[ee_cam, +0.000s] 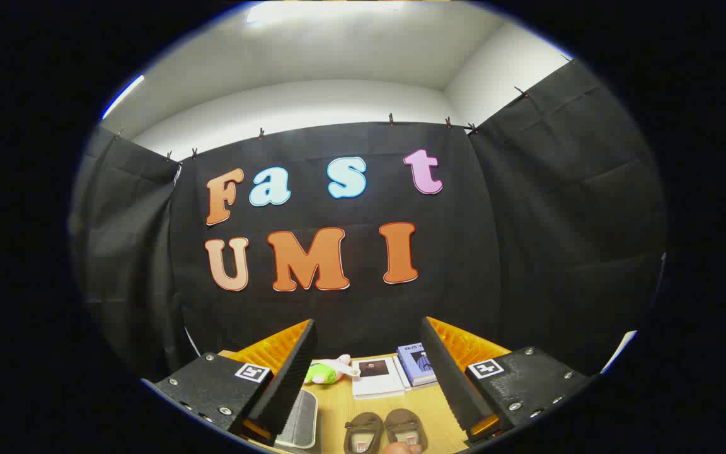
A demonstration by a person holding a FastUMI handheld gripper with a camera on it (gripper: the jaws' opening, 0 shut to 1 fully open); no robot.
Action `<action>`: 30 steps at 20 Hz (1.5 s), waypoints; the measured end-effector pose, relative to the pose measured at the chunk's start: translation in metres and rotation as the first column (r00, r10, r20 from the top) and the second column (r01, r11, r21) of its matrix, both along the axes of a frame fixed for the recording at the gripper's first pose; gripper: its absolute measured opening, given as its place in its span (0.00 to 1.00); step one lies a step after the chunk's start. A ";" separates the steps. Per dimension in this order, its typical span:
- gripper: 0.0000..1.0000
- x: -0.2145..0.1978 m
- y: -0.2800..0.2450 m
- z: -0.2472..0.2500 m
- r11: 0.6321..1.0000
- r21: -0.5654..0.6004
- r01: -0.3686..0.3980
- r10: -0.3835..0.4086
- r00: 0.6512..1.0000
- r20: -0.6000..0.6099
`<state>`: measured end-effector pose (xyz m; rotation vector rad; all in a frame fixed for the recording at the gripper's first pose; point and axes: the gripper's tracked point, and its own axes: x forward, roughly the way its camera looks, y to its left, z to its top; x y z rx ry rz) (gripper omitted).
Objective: Open the storage box then place both shoes into the box .Put the left shoe in first, then the right shoe, with the right side of both shoes facing outward in a uniform manner.
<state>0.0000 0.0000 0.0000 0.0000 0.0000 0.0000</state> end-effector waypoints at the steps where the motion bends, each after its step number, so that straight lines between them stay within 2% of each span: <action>1: 0.98 0.001 0.000 -0.002 1.000 -0.006 -0.001 0.001 1.000 -0.004; 19: 0.98 0.008 0.021 -0.044 0.996 -0.034 -0.077 0.073 0.993 -0.094; 24: 0.98 0.018 0.028 -0.085 0.993 0.018 -0.118 0.119 0.977 -0.178; 30: 0.99 0.038 0.023 -0.153 0.989 0.069 -0.129 0.144 0.949 -0.281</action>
